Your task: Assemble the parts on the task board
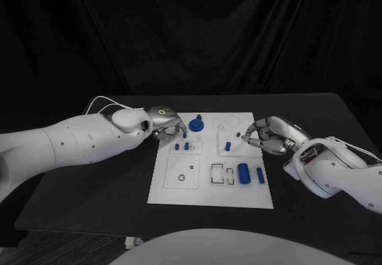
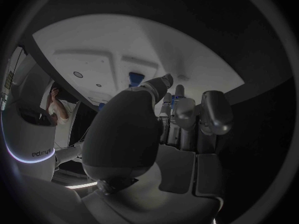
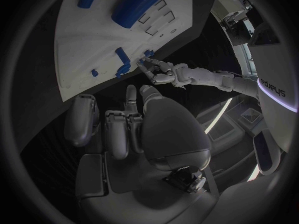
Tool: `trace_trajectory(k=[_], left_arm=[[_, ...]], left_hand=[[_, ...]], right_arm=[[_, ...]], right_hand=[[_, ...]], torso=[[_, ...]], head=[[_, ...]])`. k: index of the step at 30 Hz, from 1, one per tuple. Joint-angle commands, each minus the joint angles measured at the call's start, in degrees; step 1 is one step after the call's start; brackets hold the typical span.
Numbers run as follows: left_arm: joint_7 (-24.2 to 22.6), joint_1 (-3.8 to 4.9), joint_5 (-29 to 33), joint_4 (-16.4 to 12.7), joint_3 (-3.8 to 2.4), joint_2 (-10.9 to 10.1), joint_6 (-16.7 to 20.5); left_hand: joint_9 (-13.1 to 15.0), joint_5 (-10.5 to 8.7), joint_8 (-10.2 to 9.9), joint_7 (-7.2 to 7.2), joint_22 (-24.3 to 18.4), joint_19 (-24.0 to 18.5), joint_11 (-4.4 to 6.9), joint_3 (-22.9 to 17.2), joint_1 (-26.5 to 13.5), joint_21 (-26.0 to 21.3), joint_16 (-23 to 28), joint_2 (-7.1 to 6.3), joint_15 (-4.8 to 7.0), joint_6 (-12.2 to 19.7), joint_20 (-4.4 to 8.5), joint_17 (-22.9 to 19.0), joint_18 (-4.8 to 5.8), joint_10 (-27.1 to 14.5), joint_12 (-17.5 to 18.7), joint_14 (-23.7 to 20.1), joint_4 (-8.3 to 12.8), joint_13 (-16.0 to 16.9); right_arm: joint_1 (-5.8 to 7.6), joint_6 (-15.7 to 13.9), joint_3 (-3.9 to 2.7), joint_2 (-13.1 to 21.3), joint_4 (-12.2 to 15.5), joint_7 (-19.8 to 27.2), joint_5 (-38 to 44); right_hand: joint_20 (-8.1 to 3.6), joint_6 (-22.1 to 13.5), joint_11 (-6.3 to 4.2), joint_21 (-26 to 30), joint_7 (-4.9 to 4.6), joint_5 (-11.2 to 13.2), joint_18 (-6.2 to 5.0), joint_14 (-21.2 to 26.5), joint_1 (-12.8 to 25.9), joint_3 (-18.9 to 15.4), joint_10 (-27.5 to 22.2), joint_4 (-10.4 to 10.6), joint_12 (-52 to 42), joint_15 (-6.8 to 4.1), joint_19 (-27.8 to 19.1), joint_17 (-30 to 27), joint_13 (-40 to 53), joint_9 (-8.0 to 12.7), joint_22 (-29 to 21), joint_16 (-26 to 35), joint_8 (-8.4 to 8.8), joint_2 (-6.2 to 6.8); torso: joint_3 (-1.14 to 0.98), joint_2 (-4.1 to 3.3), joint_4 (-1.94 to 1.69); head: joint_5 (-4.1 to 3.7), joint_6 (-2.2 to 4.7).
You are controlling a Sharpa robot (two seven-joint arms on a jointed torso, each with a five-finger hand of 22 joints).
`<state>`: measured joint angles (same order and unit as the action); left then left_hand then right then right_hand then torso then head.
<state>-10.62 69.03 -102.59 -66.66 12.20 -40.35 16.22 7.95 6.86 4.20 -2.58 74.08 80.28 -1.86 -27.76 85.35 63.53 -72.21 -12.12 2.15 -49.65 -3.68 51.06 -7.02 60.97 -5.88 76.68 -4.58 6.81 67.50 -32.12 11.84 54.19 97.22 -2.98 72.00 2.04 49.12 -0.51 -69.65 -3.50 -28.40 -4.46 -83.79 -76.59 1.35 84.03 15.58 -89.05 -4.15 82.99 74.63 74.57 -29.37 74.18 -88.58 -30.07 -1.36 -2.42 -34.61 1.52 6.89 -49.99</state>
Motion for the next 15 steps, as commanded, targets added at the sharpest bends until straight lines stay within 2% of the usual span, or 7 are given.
trace_trajectory(k=[1, 6, 10, 12, 14, 15], left_arm=[[-1.11, 0.05, 0.06, -0.17, -0.05, -1.22, 5.41], [-0.63, 0.46, 0.07, -0.16, -0.06, -3.25, 7.25], [0.48, 1.19, 0.86, 0.48, -0.06, -5.03, 8.26], [0.46, 1.44, 3.08, 0.71, -0.06, -5.93, 8.89], [-0.27, 1.69, 6.94, 0.70, -0.06, -6.95, 9.99], [-0.91, 1.83, 9.18, 0.61, -0.06, -7.41, 10.63]], left_hand=[[-0.59, -0.52, -0.33, -0.42, 8.83, -0.83, -0.17, 0.19, -0.80, -0.76, 0.74, -0.13, 0.07, 0.21, 0.16, -0.35, 1.68, -0.30, 0.47, 0.05, -0.45, 0.33], [-0.50, -1.34, 0.17, -0.31, 8.81, -0.79, 0.18, 0.17, -0.83, -0.91, 0.83, -0.23, 0.22, -0.74, 0.17, -0.48, 1.65, -0.07, 0.28, 0.09, -0.95, 0.58], [-0.59, -3.06, 0.28, -0.70, 8.35, -1.45, 0.80, -0.40, -0.72, -2.79, 2.43, -0.67, 0.49, -1.20, 0.25, -3.10, 1.33, 0.38, -0.04, -0.98, -1.54, 0.97], [-0.65, -3.58, 0.27, -0.80, 8.02, -2.00, 0.97, -0.77, -0.73, -4.10, 3.70, -0.90, 0.62, -1.28, 0.31, -4.95, 1.11, 0.34, -0.05, -1.90, -1.82, 1.11], [-0.68, -3.67, 0.31, -0.62, 7.80, -2.44, 1.00, -1.03, -0.71, -5.06, 4.84, -1.06, 0.68, -1.44, 0.34, -6.53, 0.98, 0.30, -0.08, -2.76, -2.14, 1.27], [-0.70, -3.67, 0.38, 0.08, 7.53, -3.00, 0.54, -1.18, -0.86, -6.24, 6.01, -1.27, 0.49, -1.67, 0.31, -8.12, 0.82, 0.27, -0.14, -3.67, -2.50, 1.48]], right_arm=[[-0.06, -0.51, -0.03, 0.75, 0.34, -0.77, 0.08], [1.13, -1.62, -0.04, 1.55, 0.39, -0.42, 0.08], [3.32, -2.25, -0.04, 1.77, -0.03, -0.18, 0.79], [4.55, -2.56, -0.04, 1.61, -0.40, -0.13, 1.28], [5.87, -2.82, -0.04, 1.34, -0.82, -0.21, 1.72], [6.45, -2.90, -0.04, 1.21, -1.02, -0.28, 1.89]], right_hand=[[-0.04, -0.36, -0.32, 0.93, 0.14, -0.85, -0.11, -6.21, -0.50, 1.04, 5.97, 0.47, -0.95, -0.18, -0.67, 15.37, 15.43, -0.42, 9.80, -1.42, -0.43, 0.25], [-0.02, -0.44, -0.28, 1.33, 0.08, -0.84, -0.18, -6.16, -0.52, 1.09, 5.97, 0.52, -0.95, -0.15, -0.83, 15.17, 15.43, -0.30, 9.68, -1.25, -0.27, 0.42], [0.03, -0.29, -0.24, 3.17, 0.02, -0.86, -0.54, -5.77, -0.70, 1.32, 4.69, 0.57, 0.32, -0.11, -1.56, 13.80, 13.85, 0.06, 9.14, -0.05, 0.07, 0.84], [0.02, 0.01, -0.20, 4.69, -0.06, -1.02, -0.81, -5.45, -1.14, 1.53, 3.00, 0.50, 2.21, -0.11, -2.12, 12.69, 11.62, 0.71, 8.69, 0.98, 0.62, 1.65], [0.04, 0.13, -0.21, 5.89, -0.07, -1.15, -1.01, -5.21, -1.51, 1.77, 2.07, 0.40, 3.36, -0.11, -2.52, 11.86, 10.31, 1.12, 8.34, 1.76, 0.97, 1.94], [0.04, 0.22, -0.18, 7.14, -0.10, -1.17, -1.23, -4.96, -1.84, 2.02, 0.94, 0.37, 4.79, -0.10, -2.93, 10.99, 8.75, 1.47, 7.96, 2.59, 1.25, 2.11]], torso=[[0.02, 0.01, -0.04], [0.06, 0.04, 0.00], [0.10, 0.07, 0.01], [0.08, 0.09, 0.02], [0.03, 0.10, 0.02], [0.04, 0.15, 0.02]], head=[[0.42, -0.01], [0.87, -0.01], [0.81, -0.01], [0.65, -0.01], [0.51, -0.01], [0.44, -0.01]])
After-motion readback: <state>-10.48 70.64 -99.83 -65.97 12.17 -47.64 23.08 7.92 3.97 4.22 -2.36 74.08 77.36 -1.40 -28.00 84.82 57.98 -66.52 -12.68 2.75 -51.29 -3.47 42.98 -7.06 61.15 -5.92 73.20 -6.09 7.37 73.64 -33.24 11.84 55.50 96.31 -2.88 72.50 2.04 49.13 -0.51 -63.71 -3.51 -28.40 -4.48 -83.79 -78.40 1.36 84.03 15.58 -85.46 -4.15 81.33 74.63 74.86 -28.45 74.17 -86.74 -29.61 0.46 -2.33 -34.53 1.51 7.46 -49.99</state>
